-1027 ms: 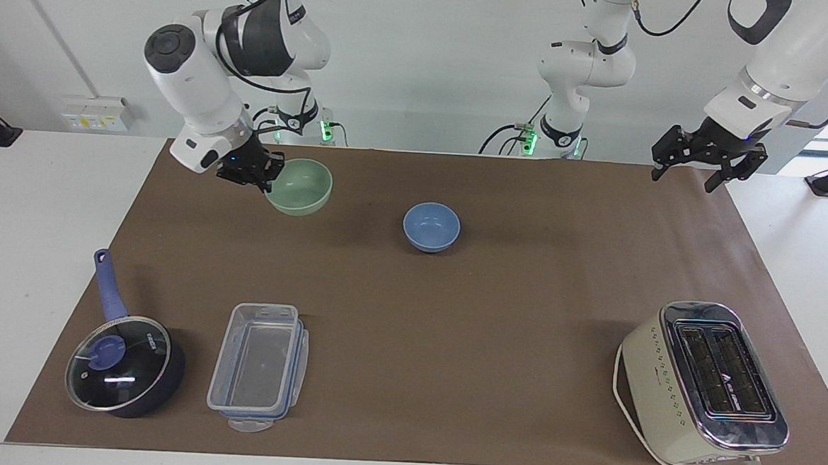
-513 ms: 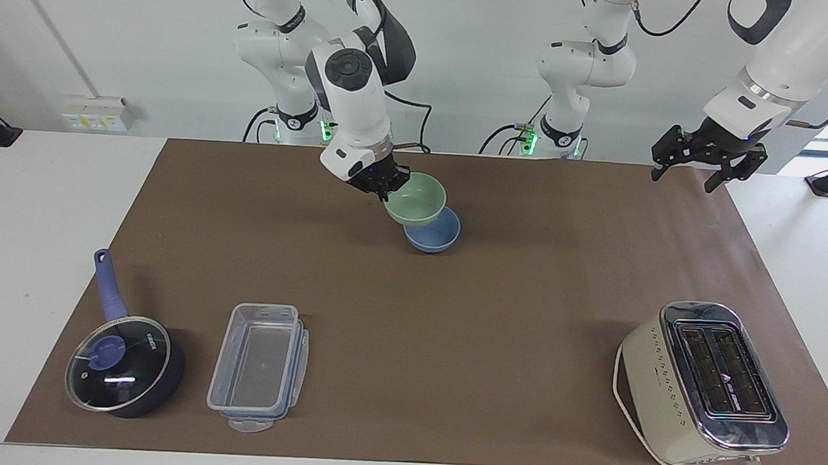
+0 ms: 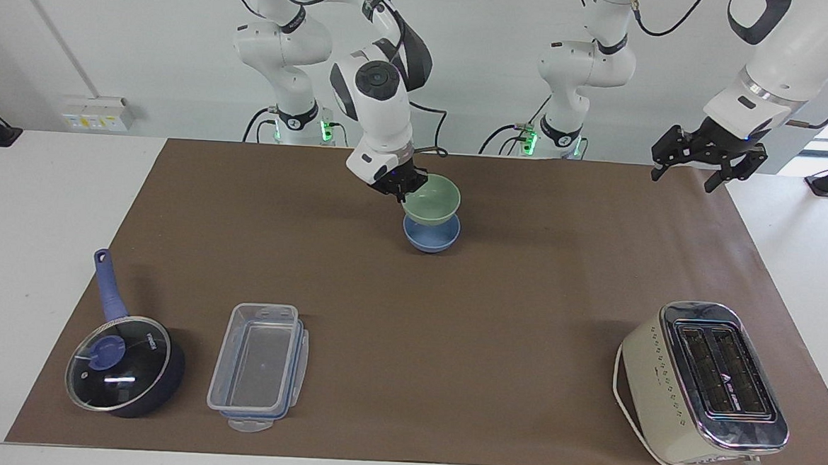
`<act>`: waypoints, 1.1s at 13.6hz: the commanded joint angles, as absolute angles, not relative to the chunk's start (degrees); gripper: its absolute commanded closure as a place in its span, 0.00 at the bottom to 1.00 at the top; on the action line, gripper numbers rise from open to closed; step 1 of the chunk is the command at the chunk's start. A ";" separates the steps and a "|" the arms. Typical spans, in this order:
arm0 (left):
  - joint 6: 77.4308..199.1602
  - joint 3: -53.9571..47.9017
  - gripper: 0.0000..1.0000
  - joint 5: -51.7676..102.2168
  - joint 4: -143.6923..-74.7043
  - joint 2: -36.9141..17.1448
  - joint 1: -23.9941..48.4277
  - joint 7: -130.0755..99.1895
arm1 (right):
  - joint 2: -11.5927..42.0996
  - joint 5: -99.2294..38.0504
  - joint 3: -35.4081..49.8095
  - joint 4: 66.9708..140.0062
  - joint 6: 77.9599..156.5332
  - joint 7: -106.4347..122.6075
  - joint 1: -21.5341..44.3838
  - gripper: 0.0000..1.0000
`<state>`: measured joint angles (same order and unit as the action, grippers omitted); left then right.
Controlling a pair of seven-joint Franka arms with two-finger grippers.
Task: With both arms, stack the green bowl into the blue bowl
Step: 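Lift the green bowl with the right gripper and carry it over the blue bowl, then lower the green bowl into the blue bowl with the right gripper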
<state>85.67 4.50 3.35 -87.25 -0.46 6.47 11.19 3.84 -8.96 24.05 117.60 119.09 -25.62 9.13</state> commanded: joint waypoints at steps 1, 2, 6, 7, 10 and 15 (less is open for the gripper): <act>85.52 4.04 0.00 2.55 -87.71 0.35 5.80 11.43 | 3.86 -10.02 23.99 119.79 121.73 -24.17 9.14 1.00; 85.52 4.04 0.00 2.55 -87.71 0.35 5.80 11.43 | 4.48 -9.93 23.99 119.88 121.82 -23.56 9.14 1.00; 85.52 4.04 0.00 2.55 -87.71 0.35 5.80 11.43 | 5.97 -10.02 23.99 119.88 125.42 -24.35 9.66 1.00; 85.52 4.04 0.00 2.55 -87.71 0.35 5.80 11.43 | 6.32 -10.02 23.99 119.88 125.42 -24.43 10.28 1.00; 85.52 4.04 0.00 2.55 -87.71 0.35 5.80 11.43 | 6.33 -10.02 23.99 119.97 125.51 -24.35 10.28 1.00; 85.52 4.04 0.00 2.55 -87.71 0.35 5.80 11.43 | 8.52 -10.02 23.91 120.06 128.84 -23.73 10.11 1.00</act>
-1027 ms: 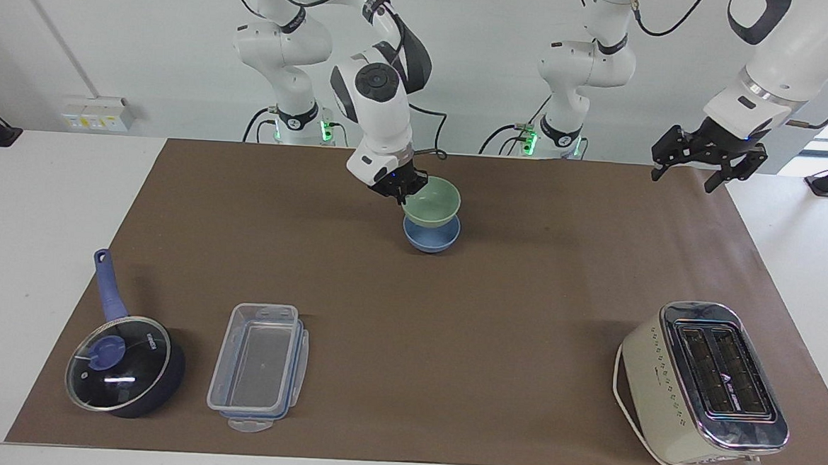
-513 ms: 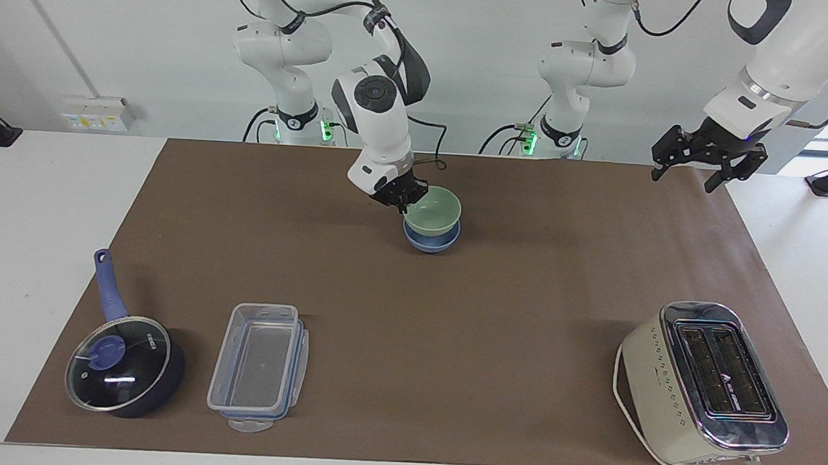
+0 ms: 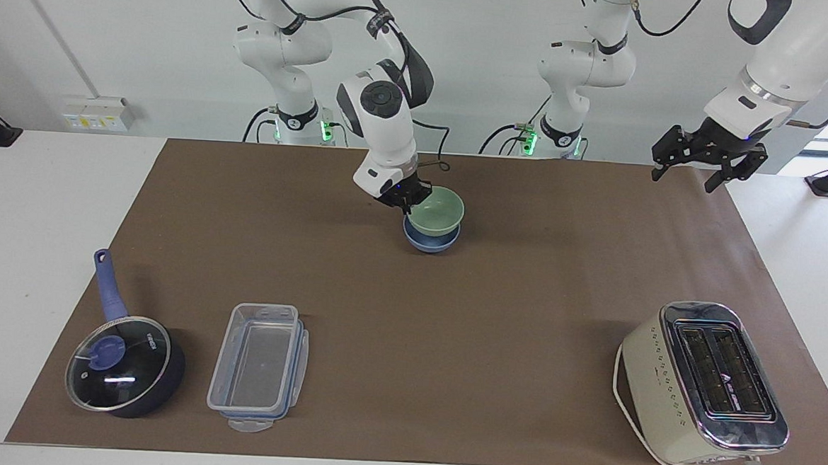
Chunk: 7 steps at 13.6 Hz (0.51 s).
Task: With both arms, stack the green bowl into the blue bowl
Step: 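Lower the green bowl into the blue bowl with the right gripper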
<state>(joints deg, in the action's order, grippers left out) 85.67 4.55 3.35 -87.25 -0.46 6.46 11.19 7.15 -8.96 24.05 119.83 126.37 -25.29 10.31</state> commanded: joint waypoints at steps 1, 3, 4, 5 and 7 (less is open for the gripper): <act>85.52 4.04 0.00 2.55 -87.71 0.35 5.80 11.43 | 8.53 -10.02 23.99 120.06 128.85 -23.64 10.11 1.00; 85.52 4.04 0.00 2.55 -87.71 0.35 5.80 11.43 | 8.44 -10.02 23.91 120.06 128.85 -23.47 10.11 1.00; 85.52 4.04 0.00 2.55 -87.71 0.35 5.80 11.43 | 8.44 -10.02 23.91 120.15 128.76 -23.38 10.11 1.00; 85.52 4.04 0.00 2.55 -87.71 0.35 5.80 11.43 | 8.44 -10.02 23.91 120.15 128.76 -23.29 9.93 1.00; 85.52 4.04 0.00 2.55 -87.71 0.35 5.80 11.43 | 8.44 -9.93 23.91 120.23 128.76 -22.59 9.76 1.00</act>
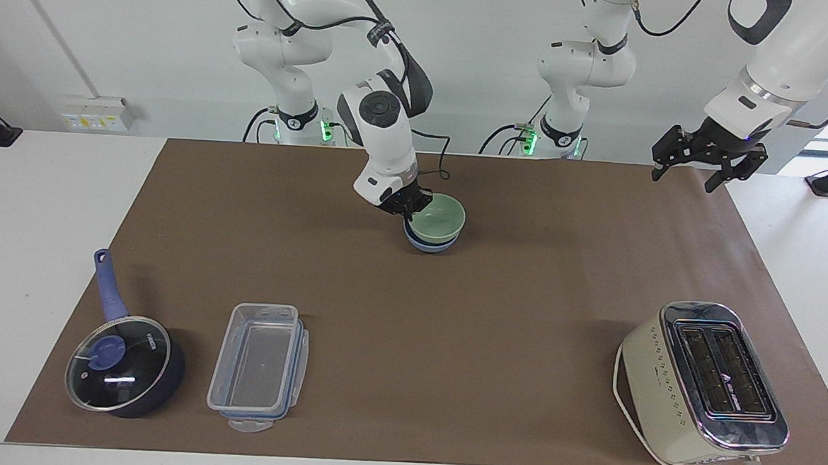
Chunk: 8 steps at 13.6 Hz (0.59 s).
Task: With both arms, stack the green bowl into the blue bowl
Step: 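Lower the green bowl into the blue bowl with the right gripper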
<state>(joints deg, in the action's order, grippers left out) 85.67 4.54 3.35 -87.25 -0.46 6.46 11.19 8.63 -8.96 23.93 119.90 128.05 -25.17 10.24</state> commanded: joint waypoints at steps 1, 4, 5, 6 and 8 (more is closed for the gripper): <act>85.52 4.04 0.00 2.55 -87.71 0.35 5.80 11.43 | 8.44 -9.93 23.91 120.32 128.76 -21.80 9.49 1.00; 85.52 4.04 0.00 2.55 -87.71 0.35 5.80 11.43 | 8.44 -9.93 23.82 120.50 128.93 -21.62 9.49 1.00; 85.52 4.04 0.00 2.55 -87.71 0.35 5.80 11.43 | 8.52 -9.93 23.82 120.50 128.94 -21.62 9.41 1.00; 85.52 4.04 0.00 2.55 -87.71 0.35 5.89 11.43 | 8.53 -9.93 23.82 120.59 128.94 -21.71 9.40 1.00; 85.52 4.04 0.00 2.55 -87.71 0.35 5.98 11.43 | 8.53 -9.84 23.82 120.85 129.28 -21.62 9.40 1.00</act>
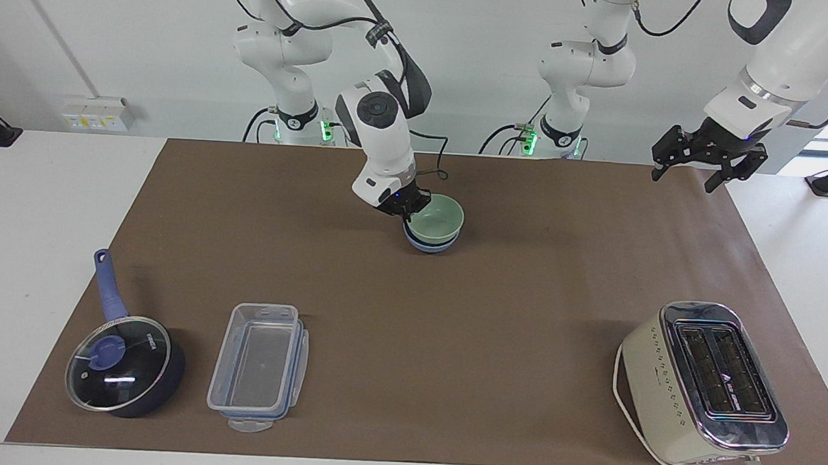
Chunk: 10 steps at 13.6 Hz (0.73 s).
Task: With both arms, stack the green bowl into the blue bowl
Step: 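Lower the green bowl into the blue bowl with the right gripper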
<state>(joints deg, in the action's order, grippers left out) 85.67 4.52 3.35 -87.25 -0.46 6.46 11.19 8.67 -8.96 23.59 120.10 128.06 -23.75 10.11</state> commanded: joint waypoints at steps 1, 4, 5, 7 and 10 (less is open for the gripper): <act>85.52 4.04 0.00 2.55 -87.71 0.35 6.06 11.43 | 8.53 -9.84 23.82 120.85 129.37 -21.19 9.40 1.00; 85.52 4.04 0.00 2.55 -87.71 0.35 6.06 11.43 | 8.53 -9.76 23.73 121.03 129.37 -20.65 9.40 1.00; 85.52 4.04 0.00 2.55 -87.71 0.35 6.06 11.43 | 8.53 -9.58 23.73 121.03 129.46 -20.57 9.40 1.00; 85.52 4.04 0.00 2.55 -87.71 0.35 6.06 11.43 | 8.61 -9.23 23.73 121.20 129.81 -20.74 9.40 1.00; 85.52 4.04 0.00 2.55 -87.71 0.35 6.15 11.43 | 8.96 -9.14 23.73 120.94 129.64 -20.83 9.41 0.87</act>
<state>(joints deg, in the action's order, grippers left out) 85.67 4.46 3.35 -87.25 -0.46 6.46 11.19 8.76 -8.95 23.51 120.49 128.33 -22.66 10.10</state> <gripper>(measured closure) 0.000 0.956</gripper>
